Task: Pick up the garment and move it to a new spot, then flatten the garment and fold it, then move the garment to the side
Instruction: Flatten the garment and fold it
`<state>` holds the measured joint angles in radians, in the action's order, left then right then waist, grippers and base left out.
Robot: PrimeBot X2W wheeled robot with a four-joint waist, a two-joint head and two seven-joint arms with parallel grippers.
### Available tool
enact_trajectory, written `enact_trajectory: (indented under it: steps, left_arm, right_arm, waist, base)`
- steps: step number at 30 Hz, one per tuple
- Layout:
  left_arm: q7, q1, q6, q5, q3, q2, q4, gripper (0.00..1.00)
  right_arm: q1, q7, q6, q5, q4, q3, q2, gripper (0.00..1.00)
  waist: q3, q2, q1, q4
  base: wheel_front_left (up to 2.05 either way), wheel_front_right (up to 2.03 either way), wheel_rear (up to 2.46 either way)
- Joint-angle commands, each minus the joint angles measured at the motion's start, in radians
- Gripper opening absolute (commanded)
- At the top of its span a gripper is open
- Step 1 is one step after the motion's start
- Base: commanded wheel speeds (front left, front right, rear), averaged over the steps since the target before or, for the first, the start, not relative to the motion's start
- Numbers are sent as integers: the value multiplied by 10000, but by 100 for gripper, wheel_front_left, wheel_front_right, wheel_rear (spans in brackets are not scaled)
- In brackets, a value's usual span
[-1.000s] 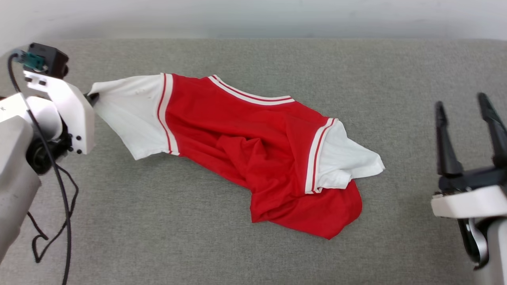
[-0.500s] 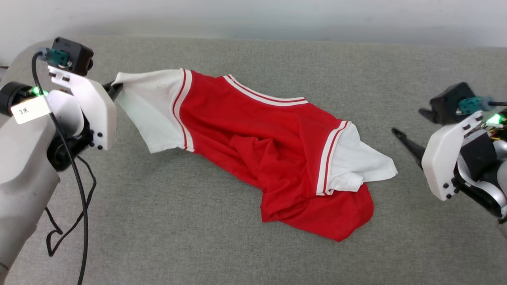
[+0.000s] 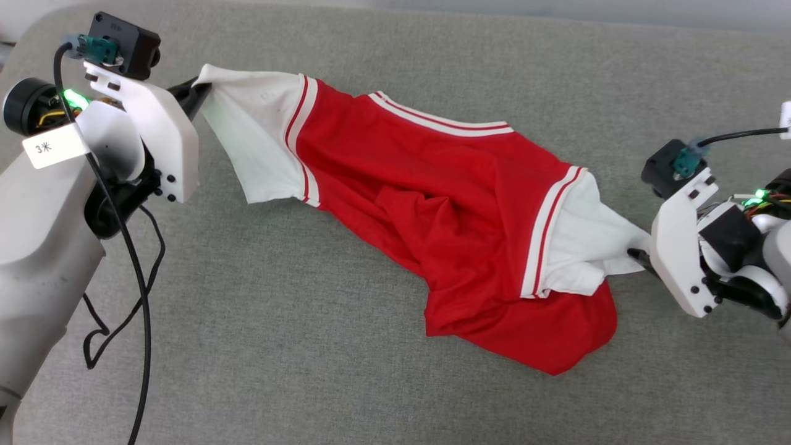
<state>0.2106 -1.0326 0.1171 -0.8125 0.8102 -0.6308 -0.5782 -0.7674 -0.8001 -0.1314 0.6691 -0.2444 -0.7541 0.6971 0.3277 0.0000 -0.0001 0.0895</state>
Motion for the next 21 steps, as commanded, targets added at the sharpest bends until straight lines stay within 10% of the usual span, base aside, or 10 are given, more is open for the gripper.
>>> enact_trajectory:
  steps: [1,12,14,21]
  left_arm:
    - [-72,-126,-10,31,41,34,31,0]
    - [-307,-401,43,57,154,177,-90,0]
    - [-319,-402,58,36,190,174,-146,0]
    - [-516,-390,89,14,322,148,-382,0]
  right_arm:
    - [-226,63,14,29,-217,-277,-91,100]
    - [-248,219,-8,667,-1605,-2846,-321,98]
    - [-387,403,-9,759,-1703,-3154,-347,0]
    - [-1289,2176,17,887,-2151,-3122,-457,0]
  waist:
    - [249,0,1,140]
    - [657,0,1,260]
    - [663,0,1,232]
    - [205,0,1,45]
  base:
    - [0,0,0]
    - [0,0,0]
    - [0,0,0]
    - [0,0,0]
